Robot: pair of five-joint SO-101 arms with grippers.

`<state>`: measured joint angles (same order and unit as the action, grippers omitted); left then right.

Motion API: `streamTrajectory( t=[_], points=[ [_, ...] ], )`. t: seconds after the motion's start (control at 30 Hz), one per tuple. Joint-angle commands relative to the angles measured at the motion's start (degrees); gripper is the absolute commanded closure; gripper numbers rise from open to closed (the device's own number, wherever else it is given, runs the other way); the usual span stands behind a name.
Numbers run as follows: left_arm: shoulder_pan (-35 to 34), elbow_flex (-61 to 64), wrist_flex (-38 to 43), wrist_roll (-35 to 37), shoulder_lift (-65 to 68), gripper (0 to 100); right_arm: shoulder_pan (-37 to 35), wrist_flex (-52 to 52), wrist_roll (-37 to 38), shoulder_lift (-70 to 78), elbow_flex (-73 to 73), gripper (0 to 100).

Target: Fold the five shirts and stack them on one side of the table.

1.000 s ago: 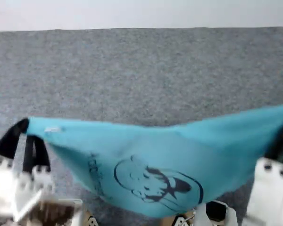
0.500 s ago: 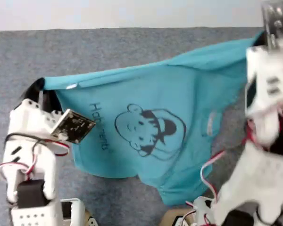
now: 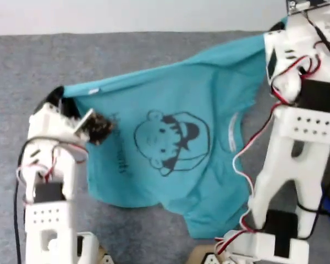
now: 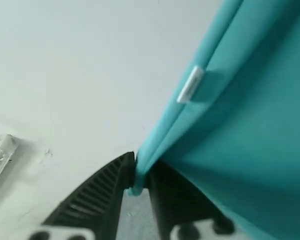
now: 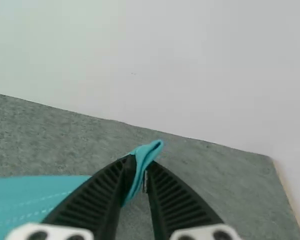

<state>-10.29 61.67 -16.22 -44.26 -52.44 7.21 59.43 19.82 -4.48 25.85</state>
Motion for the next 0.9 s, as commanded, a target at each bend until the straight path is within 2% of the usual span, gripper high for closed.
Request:
streamTrajectory(
  t=[0.0,0.23,0.47,0.7,0.87],
  points=[
    [-1.0,-9.4,3.1,-0.4,12.6,99,-0.1,-3.4,-0.5,1.7,0.5,99.0],
    [-1.0,-29.5,3.0,-0.4,36.4,99,-0.4,-11.4,-0.2,9.8,0.5,99.0],
    [-1.0,-45.7,3.0,-0.4,54.2,99,-1.1,-22.5,4.0,18.5,0.8,99.0],
    [-0.9,-58.0,2.9,-0.4,66.1,99,-1.9,-30.1,7.1,23.3,0.9,99.0],
    [0.6,-62.9,3.0,-0.4,68.6,99,-1.8,-33.4,7.4,23.6,0.9,99.0]
  ],
)
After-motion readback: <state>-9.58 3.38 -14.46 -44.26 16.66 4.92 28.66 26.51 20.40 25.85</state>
